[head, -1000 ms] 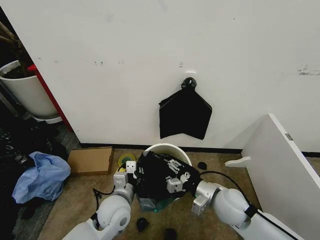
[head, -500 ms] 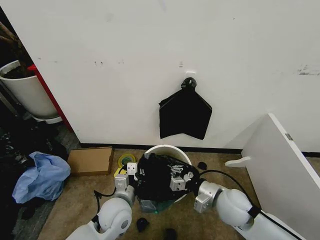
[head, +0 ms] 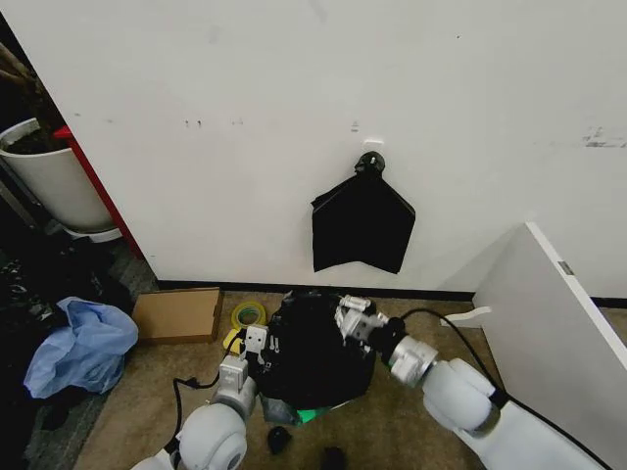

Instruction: Place the garbage bag over the trash bin.

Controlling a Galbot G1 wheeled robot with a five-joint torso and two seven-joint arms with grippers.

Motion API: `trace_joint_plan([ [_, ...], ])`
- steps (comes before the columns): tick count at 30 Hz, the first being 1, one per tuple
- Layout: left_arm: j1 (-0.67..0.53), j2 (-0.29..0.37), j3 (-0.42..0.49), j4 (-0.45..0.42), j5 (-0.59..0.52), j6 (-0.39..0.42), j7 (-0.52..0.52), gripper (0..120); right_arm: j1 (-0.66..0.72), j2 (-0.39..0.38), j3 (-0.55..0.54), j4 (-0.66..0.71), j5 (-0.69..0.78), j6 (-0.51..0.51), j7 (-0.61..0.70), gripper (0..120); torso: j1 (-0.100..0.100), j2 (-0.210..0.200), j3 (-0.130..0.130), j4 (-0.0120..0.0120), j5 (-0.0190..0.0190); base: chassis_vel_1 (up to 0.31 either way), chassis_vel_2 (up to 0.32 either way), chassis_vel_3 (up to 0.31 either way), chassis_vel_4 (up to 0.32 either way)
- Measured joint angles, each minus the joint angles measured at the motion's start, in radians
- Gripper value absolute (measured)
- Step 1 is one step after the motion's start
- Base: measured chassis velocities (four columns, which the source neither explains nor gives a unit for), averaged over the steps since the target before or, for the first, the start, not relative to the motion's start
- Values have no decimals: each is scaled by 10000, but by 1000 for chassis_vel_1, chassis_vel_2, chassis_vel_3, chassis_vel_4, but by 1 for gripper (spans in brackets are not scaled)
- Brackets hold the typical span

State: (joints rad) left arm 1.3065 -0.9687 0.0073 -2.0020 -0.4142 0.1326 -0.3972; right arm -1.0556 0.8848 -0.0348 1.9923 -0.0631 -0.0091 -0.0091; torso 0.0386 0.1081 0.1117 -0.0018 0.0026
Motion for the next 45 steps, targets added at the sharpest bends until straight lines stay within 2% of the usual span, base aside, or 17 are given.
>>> trace_joint_plan([
  [4,134,89,-93,40,600,-498,242,1,179,-148,16,-143,673,-262,28,0,0,0,0,-1,0,0,0,0,0],
  [8,323,62,-259,209,1536,-1354,503,1,253,-331,77,-330,1538,-584,-73,0,0,0,0,-1,1,0,0,0,0],
  [9,323,62,-259,209,1536,-1354,503,1,253,-331,77,-330,1538,-584,-73,0,0,0,0,-1,1,0,0,0,0],
  [12,504,10,-418,314,1864,-2071,682,1,207,-533,174,-514,2064,-657,-176,0,0,0,0,-2,0,0,0,0,0],
  [18,731,221,-626,321,2046,-2975,1118,1,96,-846,336,-755,2834,-579,-309,0,0,0,0,-1,1,0,0,0,0],
  [23,835,347,-722,250,1842,-3841,1840,1,61,-1143,408,-1133,3524,103,-624,0,0,0,0,-2,1,0,0,0,0],
  [30,890,205,-845,258,1338,-3873,1758,1,154,-1081,416,-1818,3931,930,-969,0,0,0,0,-2,2,0,0,0,0],
  [35,889,200,-938,252,699,-3584,1503,1,85,-1019,445,-1823,4201,1013,-916,0,0,0,0,-1,1,0,0,0,0],
  [38,874,201,-999,202,304,-3348,1296,1,-43,-1022,597,-1771,4504,1098,-789,14,0,0,0,-3,0,0,0,0,0],
  [40,870,202,-1003,194,212,-3282,1258,1,-85,-1028,646,-1738,4679,1098,-766,16,0,0,0,-1,3,0,0,0,0],
  [45,870,201,-1019,177,-129,-2985,1070,1,-385,-1147,1174,-1399,5977,819,-510,39,0,0,0,-2,0,0,0,0,0],
])
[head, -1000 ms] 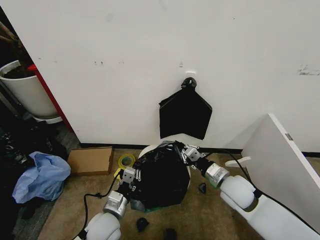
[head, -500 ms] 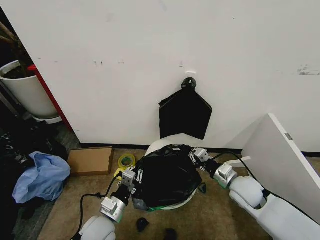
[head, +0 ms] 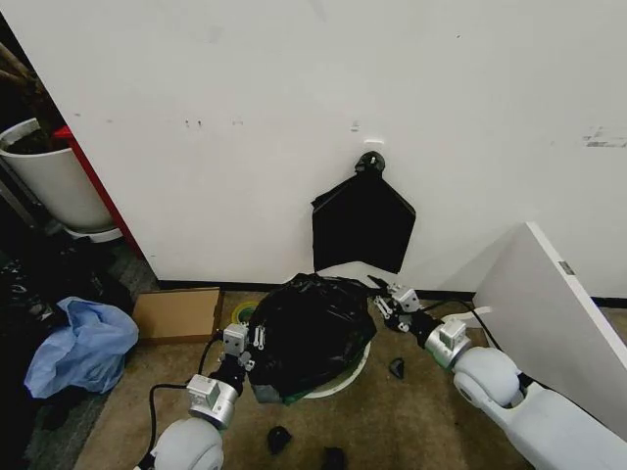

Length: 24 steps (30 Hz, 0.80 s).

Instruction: Place the garbage bag over the trash bin.

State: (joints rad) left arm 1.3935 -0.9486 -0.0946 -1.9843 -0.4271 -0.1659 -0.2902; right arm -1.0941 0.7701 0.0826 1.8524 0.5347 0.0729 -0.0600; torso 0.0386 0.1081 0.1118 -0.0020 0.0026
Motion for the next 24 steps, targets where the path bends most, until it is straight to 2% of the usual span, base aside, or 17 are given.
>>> trace_joint_plan([
  [3,1,-18,0,-3,-66,178,-144,1,-162,5,371,255,576,-359,276,46,0,0,0,0,0,0,0,0,0],
  [6,8,-117,4,-83,-297,627,-565,1,-616,84,1043,1038,1337,-1288,1207,59,0,0,0,3,0,0,0,0,0],
  [8,1,-174,10,-102,-471,781,-725,1,-930,123,1247,1615,1342,-1899,1889,67,0,0,0,0,-1,0,0,0,0],
  [9,1,-174,10,-102,-471,781,-725,1,-930,123,1247,1615,1342,-1899,1889,67,0,0,0,0,-1,0,0,0,0],
  [10,-30,-207,33,-96,-536,883,-839,1,-1166,168,1263,2105,1185,-2451,2543,72,-1,0,0,-1,-2,0,0,0,0],
  [12,-184,-266,130,-11,-537,1101,-1099,1,-1490,369,976,3172,758,-3764,4131,81,-1,1,-1,-2,-1,0,0,0,0],
  [13,-259,-301,183,9,-526,1224,-1223,1,-1539,461,849,3452,635,-4107,4477,82,-1,0,-1,-1,-1,0,0,0,0],
  [14,-381,-365,282,23,-487,1423,-1402,1,-1598,620,623,3849,445,-4521,4853,89,0,0,-1,0,0,0,0,0,0],
  [16,-596,-446,436,90,-186,1631,-1578,1,-1607,874,261,4293,224,-5221,5204,96,0,0,-1,0,-3,0,0,0,0],
  [19,-818,-489,615,199,191,1749,-1701,1,-1517,1171,-274,4555,142,-5809,5443,100,0,1,-1,-1,1,0,0,0,0],
  [24,-1133,-499,968,425,708,1855,-1792,1,-1303,1600,-909,4502,46,-6344,5618,100,0,0,0,1,-1,0,0,0,0],
])
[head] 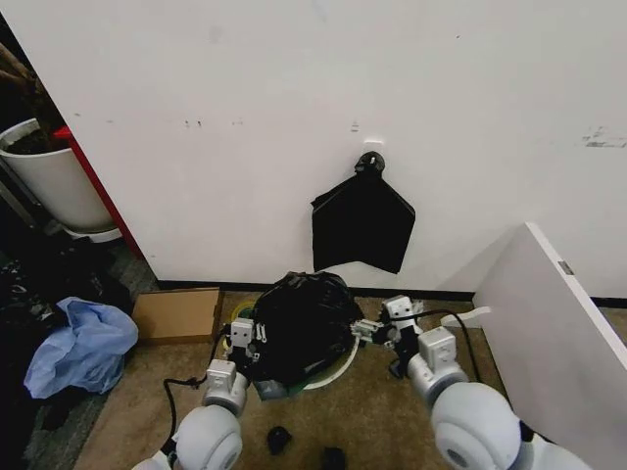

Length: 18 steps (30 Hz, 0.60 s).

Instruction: Place the garbage bag over the trash bin.

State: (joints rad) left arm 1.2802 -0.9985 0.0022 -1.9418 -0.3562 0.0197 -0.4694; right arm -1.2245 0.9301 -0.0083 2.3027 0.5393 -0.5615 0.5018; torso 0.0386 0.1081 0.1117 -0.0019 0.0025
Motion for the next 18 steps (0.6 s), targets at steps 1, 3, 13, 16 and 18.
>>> trace_joint_plan([
  [1,0,0,0,0,0,0,0,1,0,0,0,0,0,0,0,100,0,0,0,0,0,0,0,0,0],
  [3,-155,-46,119,99,217,0,-2,1,92,238,-333,-184,-90,-210,4,99,0,0,0,-1,0,0,0,0,0],
  [13,-357,-287,258,344,428,-140,111,1,43,556,-786,-1491,-2051,-298,-225,70,0,0,0,0,1,0,0,0,0],
  [16,-369,-287,239,363,418,-183,116,1,2,486,-768,-1617,-2375,-235,-274,64,0,0,0,-1,1,0,0,0,0],
  [18,-383,-287,231,364,410,-213,125,1,-23,460,-755,-1662,-2473,-226,-287,56,0,0,0,-1,2,0,0,0,0],
])
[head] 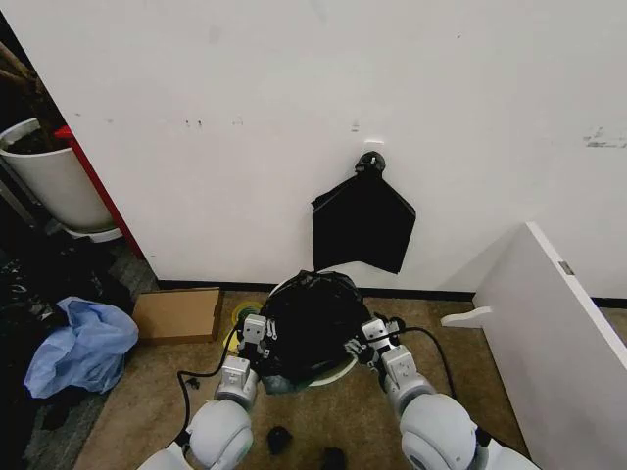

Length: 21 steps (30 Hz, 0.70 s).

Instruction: Place the garbage bag over the trash bin.

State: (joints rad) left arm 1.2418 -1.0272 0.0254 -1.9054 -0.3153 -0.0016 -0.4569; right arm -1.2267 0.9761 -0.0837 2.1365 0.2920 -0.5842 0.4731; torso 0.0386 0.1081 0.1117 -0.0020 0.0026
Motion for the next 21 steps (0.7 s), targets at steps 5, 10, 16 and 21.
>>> trace_joint_plan([
  [5,-31,-22,-15,5,-43,-45,2,1,-12,-7,-10,13,130,-137,7,35,0,0,0,0,-1,0,0,0,0],
  [10,34,27,-77,-48,-67,-86,1,1,-55,33,-35,77,370,-253,120,17,0,0,0,1,-1,0,0,0,0],
  [16,89,43,-137,-98,-237,-102,-19,1,-128,9,12,211,371,-168,215,0,0,0,0,1,-1,0,0,0,0],
  [21,130,-58,-227,-101,-656,-102,-94,1,-320,-28,177,328,301,85,277,0,0,0,0,1,-1,0,0,0,0],
])
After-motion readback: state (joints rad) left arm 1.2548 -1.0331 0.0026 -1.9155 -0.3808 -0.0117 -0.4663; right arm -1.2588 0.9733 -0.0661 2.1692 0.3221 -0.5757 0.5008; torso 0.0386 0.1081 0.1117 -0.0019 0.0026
